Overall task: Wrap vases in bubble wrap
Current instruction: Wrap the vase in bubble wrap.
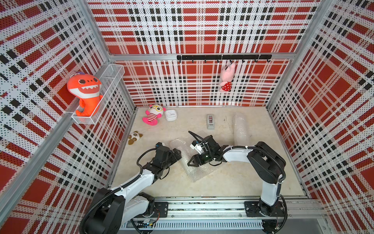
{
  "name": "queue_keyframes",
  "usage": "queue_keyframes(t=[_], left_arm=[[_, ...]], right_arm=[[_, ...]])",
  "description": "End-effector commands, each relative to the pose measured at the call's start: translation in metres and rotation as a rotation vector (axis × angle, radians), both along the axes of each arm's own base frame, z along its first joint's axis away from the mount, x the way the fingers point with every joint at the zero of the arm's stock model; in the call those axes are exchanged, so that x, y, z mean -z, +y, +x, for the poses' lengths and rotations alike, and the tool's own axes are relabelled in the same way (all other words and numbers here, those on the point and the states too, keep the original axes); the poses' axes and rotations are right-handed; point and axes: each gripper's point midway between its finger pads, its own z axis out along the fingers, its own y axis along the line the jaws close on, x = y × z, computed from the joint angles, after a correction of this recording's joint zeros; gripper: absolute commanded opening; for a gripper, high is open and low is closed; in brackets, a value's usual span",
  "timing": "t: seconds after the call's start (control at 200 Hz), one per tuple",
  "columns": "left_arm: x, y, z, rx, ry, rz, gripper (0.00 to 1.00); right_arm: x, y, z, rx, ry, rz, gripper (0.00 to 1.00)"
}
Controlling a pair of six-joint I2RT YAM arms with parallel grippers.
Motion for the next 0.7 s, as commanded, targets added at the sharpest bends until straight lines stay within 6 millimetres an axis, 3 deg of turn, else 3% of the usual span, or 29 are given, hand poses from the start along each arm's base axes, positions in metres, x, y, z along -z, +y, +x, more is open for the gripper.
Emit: queue_keyframes(t=[0.0,0.241,0.406,0.586,0.697], left_arm=[[-0.006,-0.009,0.008,0.038,-0.033,-0.004,0.99],[0.0,0.021,0.058,-0.03,0.02,0.172,0.98],[0.018,0.02,0.084,-0.017,0.066,0.23,0.98],[0.028,0.001,0.097,0.055,0.075,0.262,0.99],[0.045,0.013,0.094,0.028,0.147,0.345,0.94]], right_arm=[[0.025,-0.014,-0.001,0.006,0.041,-0.071,0.58],[0.028,-0.015,0.002,-0.006,0.02,-0.099,0.58],[0.029,-0.016,0.004,-0.007,0.013,-0.113,0.58],[0.032,-0.019,0.006,-0.005,0.0,-0.142,0.58],[0.036,-0.02,0.006,-0.008,-0.001,-0.156,0.58]])
